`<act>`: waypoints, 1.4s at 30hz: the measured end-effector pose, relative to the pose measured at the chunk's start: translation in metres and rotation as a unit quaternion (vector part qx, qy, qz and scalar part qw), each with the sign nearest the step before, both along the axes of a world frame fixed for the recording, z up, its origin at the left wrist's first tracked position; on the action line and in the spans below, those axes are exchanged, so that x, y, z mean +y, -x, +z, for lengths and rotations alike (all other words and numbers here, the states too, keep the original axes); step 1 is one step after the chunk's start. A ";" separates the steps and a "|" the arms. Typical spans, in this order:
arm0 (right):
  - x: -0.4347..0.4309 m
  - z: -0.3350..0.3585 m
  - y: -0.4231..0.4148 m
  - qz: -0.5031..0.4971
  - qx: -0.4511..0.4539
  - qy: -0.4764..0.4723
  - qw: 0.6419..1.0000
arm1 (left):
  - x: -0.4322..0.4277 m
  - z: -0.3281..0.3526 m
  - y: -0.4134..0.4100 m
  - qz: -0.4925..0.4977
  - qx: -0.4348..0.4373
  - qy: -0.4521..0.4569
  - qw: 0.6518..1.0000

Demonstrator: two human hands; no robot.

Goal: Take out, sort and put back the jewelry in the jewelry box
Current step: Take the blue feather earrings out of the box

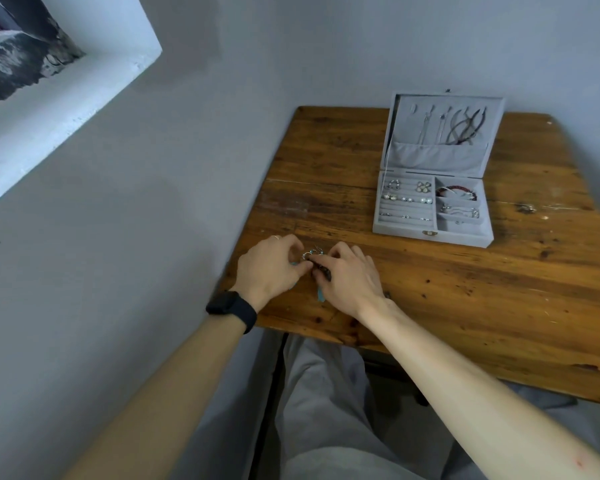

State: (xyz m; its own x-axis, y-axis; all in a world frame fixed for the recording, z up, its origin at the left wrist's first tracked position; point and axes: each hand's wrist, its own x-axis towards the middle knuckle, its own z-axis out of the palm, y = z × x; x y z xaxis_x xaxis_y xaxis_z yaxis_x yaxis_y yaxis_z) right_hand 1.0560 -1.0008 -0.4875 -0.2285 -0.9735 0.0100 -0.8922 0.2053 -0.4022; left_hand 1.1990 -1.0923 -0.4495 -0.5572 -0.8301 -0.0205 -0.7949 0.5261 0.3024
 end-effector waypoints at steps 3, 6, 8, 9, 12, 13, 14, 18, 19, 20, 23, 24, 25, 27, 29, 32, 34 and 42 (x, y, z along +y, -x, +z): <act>0.000 0.001 0.001 0.005 -0.001 -0.001 1.000 | -0.001 -0.002 0.006 -0.034 -0.034 0.056 0.997; 0.000 0.001 0.002 0.005 -0.006 -0.001 1.000 | -0.002 -0.005 0.007 -0.033 -0.043 0.047 0.997; 0.000 0.000 0.003 0.003 -0.009 -0.003 1.000 | -0.003 -0.006 0.004 -0.013 -0.009 0.018 1.000; 0.000 0.000 0.003 0.002 -0.009 -0.004 1.000 | -0.004 -0.008 0.002 -0.001 0.015 -0.001 1.000; -0.001 0.000 0.003 0.005 -0.004 -0.004 1.000 | -0.008 -0.013 -0.004 0.015 0.061 -0.071 0.995; -0.001 0.000 0.002 0.006 -0.003 -0.004 1.000 | -0.010 -0.015 -0.006 0.020 0.075 -0.094 0.993; -0.002 0.000 0.002 0.006 -0.002 -0.003 1.000 | -0.012 -0.017 -0.008 0.025 0.088 -0.110 0.990; -0.003 -0.001 0.002 0.002 0.001 -0.002 1.000 | -0.016 -0.024 -0.014 0.031 0.105 -0.123 0.986; -0.003 -0.002 0.002 0.002 0.001 -0.002 1.000 | -0.016 -0.024 -0.015 0.023 0.100 -0.112 0.988; -0.003 -0.002 0.001 0.003 0.002 -0.002 1.000 | -0.017 -0.025 -0.015 0.010 0.095 -0.096 0.991; -0.004 -0.002 0.002 0.007 0.002 -0.007 1.000 | -0.016 -0.022 -0.014 -0.047 0.084 -0.045 0.994; -0.003 -0.002 0.002 0.008 0.001 -0.007 1.000 | -0.017 -0.021 -0.013 -0.063 0.073 -0.029 0.995; -0.003 -0.002 0.003 0.008 0.001 -0.007 1.000 | -0.017 -0.020 -0.012 -0.076 0.059 -0.011 0.995; -0.003 -0.001 0.003 0.009 0.003 -0.007 1.000 | -0.016 -0.017 -0.009 -0.090 0.035 0.007 0.995; -0.003 -0.001 0.003 0.011 0.006 -0.009 1.000 | -0.016 -0.015 -0.009 -0.083 0.033 -0.011 0.996; -0.003 -0.002 0.003 0.009 0.010 -0.011 1.000 | -0.017 -0.015 -0.016 -0.072 0.012 -0.025 0.997; -0.003 -0.002 0.003 0.010 0.010 -0.008 1.000 | -0.017 -0.012 -0.022 -0.044 0.015 -0.024 0.999; -0.003 0.001 0.003 0.023 0.019 0.000 1.000 | -0.010 -0.012 -0.006 -0.006 0.051 -0.025 0.998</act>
State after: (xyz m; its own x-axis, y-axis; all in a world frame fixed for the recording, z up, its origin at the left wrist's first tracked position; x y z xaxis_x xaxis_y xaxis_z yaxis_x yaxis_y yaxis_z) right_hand 1.0531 -1.0034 -0.4869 -0.1835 -0.9829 0.0173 -0.9153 0.1645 -0.3676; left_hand 1.2054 -1.1023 -0.4613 -0.5685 -0.8227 -0.0050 -0.7527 0.5176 0.4068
